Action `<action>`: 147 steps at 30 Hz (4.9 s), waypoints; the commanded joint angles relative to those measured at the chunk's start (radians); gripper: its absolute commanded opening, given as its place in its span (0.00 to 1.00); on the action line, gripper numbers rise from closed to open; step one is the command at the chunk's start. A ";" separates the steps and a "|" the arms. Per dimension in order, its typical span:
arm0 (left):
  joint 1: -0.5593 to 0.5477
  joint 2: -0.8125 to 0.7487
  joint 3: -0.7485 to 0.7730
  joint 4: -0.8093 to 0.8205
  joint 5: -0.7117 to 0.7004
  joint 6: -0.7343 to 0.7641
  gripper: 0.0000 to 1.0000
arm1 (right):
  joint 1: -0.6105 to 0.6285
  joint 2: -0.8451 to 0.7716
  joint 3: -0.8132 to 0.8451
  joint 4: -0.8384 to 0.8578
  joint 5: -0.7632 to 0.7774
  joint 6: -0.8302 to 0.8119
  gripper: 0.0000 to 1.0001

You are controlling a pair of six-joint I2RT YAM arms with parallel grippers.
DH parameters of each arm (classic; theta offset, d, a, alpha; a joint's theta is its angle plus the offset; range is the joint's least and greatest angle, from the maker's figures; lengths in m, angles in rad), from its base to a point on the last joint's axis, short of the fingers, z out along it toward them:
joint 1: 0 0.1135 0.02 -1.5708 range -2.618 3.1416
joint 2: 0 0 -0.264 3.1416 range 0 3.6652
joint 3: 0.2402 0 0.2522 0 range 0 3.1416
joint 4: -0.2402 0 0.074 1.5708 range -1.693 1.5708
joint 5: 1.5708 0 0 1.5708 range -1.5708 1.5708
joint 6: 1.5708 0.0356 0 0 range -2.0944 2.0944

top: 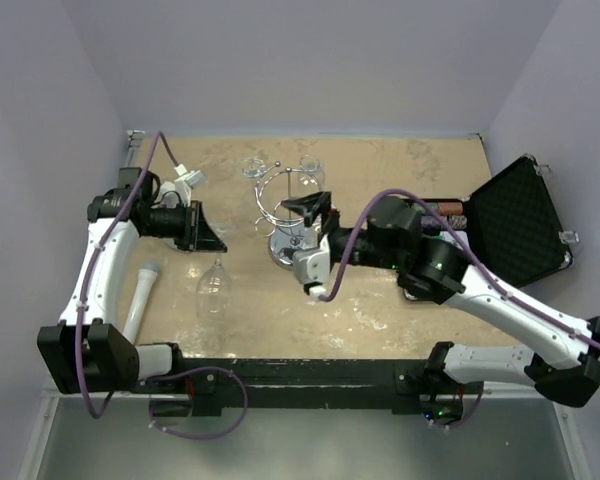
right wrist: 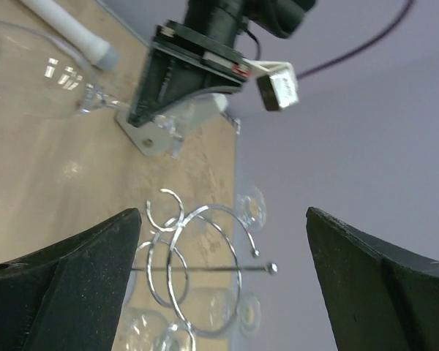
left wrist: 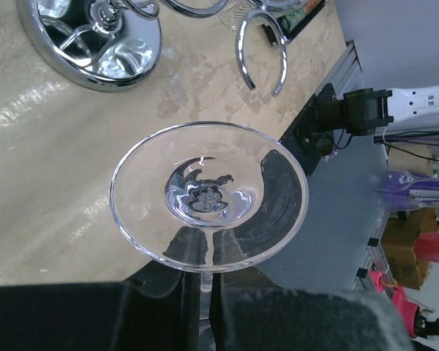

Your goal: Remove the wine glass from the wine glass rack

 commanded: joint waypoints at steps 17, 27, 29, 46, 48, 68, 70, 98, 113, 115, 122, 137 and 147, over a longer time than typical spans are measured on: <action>0.088 -0.065 -0.186 -0.133 0.270 -0.034 0.00 | 0.395 0.189 -0.106 0.044 0.100 -0.387 0.98; 0.088 -0.041 -0.405 0.022 0.468 -0.267 0.00 | 0.413 0.278 -0.177 0.105 0.140 -0.500 0.99; 0.086 -0.044 -0.457 0.076 0.501 -0.326 0.00 | 0.416 0.289 -0.193 0.131 0.137 -0.528 0.99; 0.088 0.017 -0.591 0.249 0.575 -0.541 0.00 | 0.420 0.376 -0.168 0.174 0.018 -0.597 0.98; 0.088 0.030 -0.589 0.249 0.577 -0.543 0.00 | 0.420 0.381 -0.170 0.185 0.011 -0.586 0.98; 0.089 0.053 -0.573 0.280 0.592 -0.563 0.02 | 0.429 0.421 -0.162 0.287 0.077 -0.530 0.71; 0.091 0.059 -0.557 0.286 0.594 -0.563 0.10 | 0.429 0.413 -0.161 0.300 0.082 -0.516 0.69; 0.493 0.142 -0.275 0.090 0.611 -0.351 0.98 | 0.285 0.454 0.331 0.332 0.225 0.128 0.56; 0.524 0.177 0.002 -0.134 0.375 0.029 0.98 | -0.246 0.786 1.001 0.301 0.094 0.749 0.51; 0.522 0.189 0.078 -0.172 0.339 0.089 0.98 | -0.326 0.786 0.981 0.314 0.083 0.799 0.51; 0.511 0.117 0.161 -0.012 0.175 0.108 0.97 | -0.574 0.781 0.835 0.373 0.071 0.869 0.47; 0.462 0.100 0.316 0.151 -0.034 0.081 0.97 | -0.804 0.830 0.450 0.603 0.051 0.903 0.48; 0.432 0.114 0.308 0.153 -0.093 0.089 0.97 | -0.855 0.945 0.436 0.639 0.083 0.908 0.49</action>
